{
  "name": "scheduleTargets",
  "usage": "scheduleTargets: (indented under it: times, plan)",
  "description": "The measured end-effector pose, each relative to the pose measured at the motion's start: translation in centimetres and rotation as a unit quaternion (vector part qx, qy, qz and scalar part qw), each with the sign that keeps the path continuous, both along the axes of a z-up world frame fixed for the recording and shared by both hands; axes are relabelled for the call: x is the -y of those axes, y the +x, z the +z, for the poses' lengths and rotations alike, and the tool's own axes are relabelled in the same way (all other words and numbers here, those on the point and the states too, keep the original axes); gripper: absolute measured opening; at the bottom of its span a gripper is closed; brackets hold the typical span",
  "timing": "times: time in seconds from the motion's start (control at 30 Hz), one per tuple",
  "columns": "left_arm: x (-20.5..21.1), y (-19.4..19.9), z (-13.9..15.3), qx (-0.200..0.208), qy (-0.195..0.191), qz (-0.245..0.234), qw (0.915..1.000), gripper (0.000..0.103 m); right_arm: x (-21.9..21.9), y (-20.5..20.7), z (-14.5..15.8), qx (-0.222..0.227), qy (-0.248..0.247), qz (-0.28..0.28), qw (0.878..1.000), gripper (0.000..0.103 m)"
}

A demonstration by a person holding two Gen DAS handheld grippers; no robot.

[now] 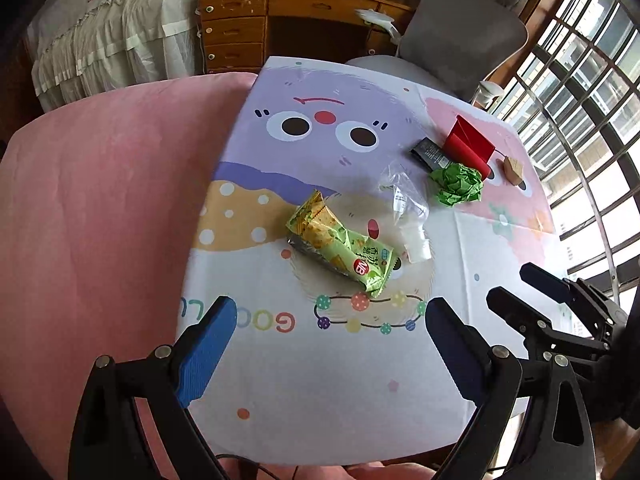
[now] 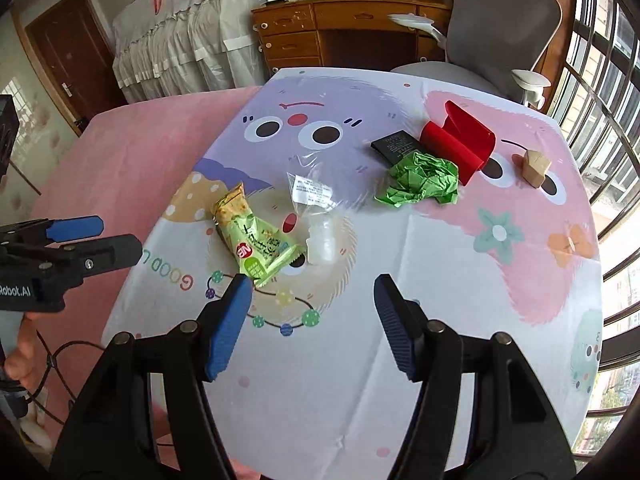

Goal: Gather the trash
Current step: 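Raise both open tools back over the table, then grasp the clear plastic bottle with the right tool while the left tool grasps the green snack bag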

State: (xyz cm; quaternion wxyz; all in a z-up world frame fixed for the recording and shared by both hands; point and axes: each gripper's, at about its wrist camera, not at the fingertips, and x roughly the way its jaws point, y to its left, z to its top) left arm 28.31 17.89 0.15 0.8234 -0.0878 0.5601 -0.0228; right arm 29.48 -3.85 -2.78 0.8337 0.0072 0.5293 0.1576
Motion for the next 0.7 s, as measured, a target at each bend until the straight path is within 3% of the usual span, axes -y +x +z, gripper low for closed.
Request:
scheduleTargets:
  times: [0.3,0.37,0.53,0.6,0.63,0.7]
  plan:
    - [-1.7,9.7,-7.4,-0.070,0.002,-0.079,0.9944,0.086,-5.1,8.3,-6.6,-0.025,-0.061,-0.055,0.996,0.061]
    - [-1.8,10.9,-8.6,-0.082,-0.002,-0.087,0.9929,0.080,-5.7,9.6,-8.1,-0.032,-0.076,-0.061,0.995,0.061]
    - [-1.9,13.3,-10.9,-0.101,-0.016,-0.104,0.9893,0.077,-6.3,11.4,-10.9,-0.039,-0.098,-0.070,0.992,0.061]
    - [-1.6,13.9,-11.7,-0.109,-0.021,-0.119,0.9867,0.073,-6.2,11.8,-11.7,-0.046,-0.099,-0.072,0.991,0.056]
    - [-1.3,14.0,-12.0,-0.113,-0.022,-0.127,0.9853,0.071,-6.1,11.7,-11.8,-0.048,-0.094,-0.072,0.992,0.048]
    - [-0.8,14.4,-12.7,-0.121,-0.023,-0.139,0.9826,0.069,-5.9,11.8,-12.1,-0.047,-0.092,-0.073,0.992,0.048]
